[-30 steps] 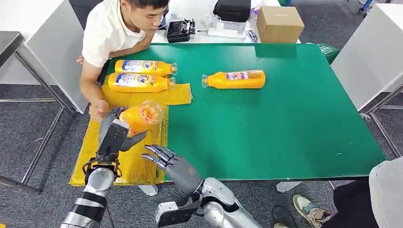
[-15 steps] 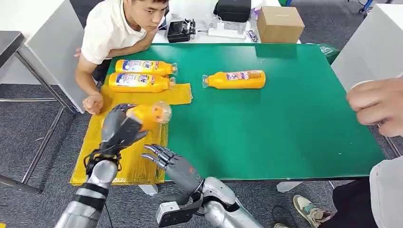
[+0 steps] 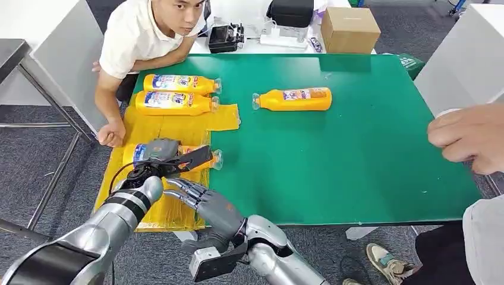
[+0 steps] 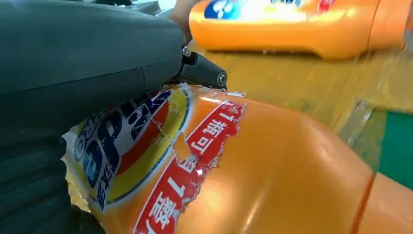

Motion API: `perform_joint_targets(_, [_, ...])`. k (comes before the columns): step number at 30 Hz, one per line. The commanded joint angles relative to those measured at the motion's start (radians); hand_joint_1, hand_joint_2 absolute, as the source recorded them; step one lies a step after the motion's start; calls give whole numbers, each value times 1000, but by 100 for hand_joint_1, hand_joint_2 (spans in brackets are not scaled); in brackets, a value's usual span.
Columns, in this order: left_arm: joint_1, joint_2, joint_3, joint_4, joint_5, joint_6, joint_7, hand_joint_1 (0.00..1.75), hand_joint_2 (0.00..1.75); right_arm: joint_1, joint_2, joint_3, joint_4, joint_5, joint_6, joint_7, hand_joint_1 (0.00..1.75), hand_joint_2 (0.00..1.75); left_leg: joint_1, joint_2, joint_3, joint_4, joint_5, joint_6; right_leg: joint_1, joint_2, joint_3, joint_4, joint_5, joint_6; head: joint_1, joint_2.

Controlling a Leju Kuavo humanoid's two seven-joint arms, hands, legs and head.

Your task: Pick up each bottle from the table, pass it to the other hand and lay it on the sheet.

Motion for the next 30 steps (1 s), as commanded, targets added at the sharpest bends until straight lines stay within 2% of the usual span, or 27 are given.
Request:
perform_joint_targets(1, [-76,-32,58,189,62,-119,-18,33,175,-55,4,54,98,-32,-2,-16,0,0,-1,1,4,0,-1,0,0,-1,4,0,-1,0,0,0])
perform_joint_targets(2, [-74,-33,65,191,64,-128,-19,0,175,-56,7,52,105,-36,-3,-17,0,0,-1,1,6,-1,-1,0,0,0,6,-1,-1,-1,1,0])
perform_joint_targets(6, [-73,-37,85,194,77,-148,-24,0,175,-59,10,52,114,-39,-6,-21,0,0,-1,0,3,-1,0,0,0,-1,3,-1,0,0,0,0])
perform_joint_targets(7, [-66,-45,158,180,164,-192,-111,0,175,-58,12,50,118,-39,-15,-22,0,0,-1,0,4,-1,0,0,0,-1,4,-1,-1,-1,0,0])
perform_joint_targets(15, [-72,-43,161,176,168,-196,-114,0,175,-56,13,50,124,-38,-21,-25,0,0,-1,-1,5,-1,0,1,0,-2,6,-1,0,0,0,0])
perform_joint_targets(18, [-51,-32,292,129,358,-309,-322,0,175,-57,10,54,153,-47,-50,-53,0,0,-1,-1,4,-1,0,1,0,-1,5,-1,0,0,0,0])
perform_joint_targets(19, [-47,-26,298,120,371,-315,-340,0,175,-56,8,55,156,-49,-54,-56,0,0,-1,0,5,-1,0,1,0,-1,6,-1,0,0,0,0])
perform_joint_targets(23, [26,-2,357,-14,589,-404,-451,0,175,-50,-2,60,170,-68,-86,-73,0,0,-1,-1,8,-3,0,1,-1,-2,8,-2,0,-1,0,0])
perform_joint_targets(26, [116,27,329,-161,783,-431,-451,0,175,-39,-12,60,159,-72,-93,-74,0,0,-2,4,10,-4,0,1,-1,1,9,-3,0,-1,0,0])
perform_joint_targets(27, [154,42,306,-228,858,-429,-450,0,175,-32,-17,58,154,-72,-98,-75,0,0,-1,3,6,-2,0,1,-1,0,6,-2,0,-1,0,0])
perform_joint_targets(29, [197,50,314,-300,943,-436,-454,0,175,-26,-22,58,146,-72,-100,-76,0,0,-2,4,10,-4,-1,0,-1,0,9,-3,-1,-1,0,0])
perform_joint_targets(30, [229,52,317,-361,979,-418,-453,0,175,-20,-26,61,137,-69,-106,-75,0,0,-1,2,4,-2,0,1,0,-1,5,-2,0,-1,0,0])
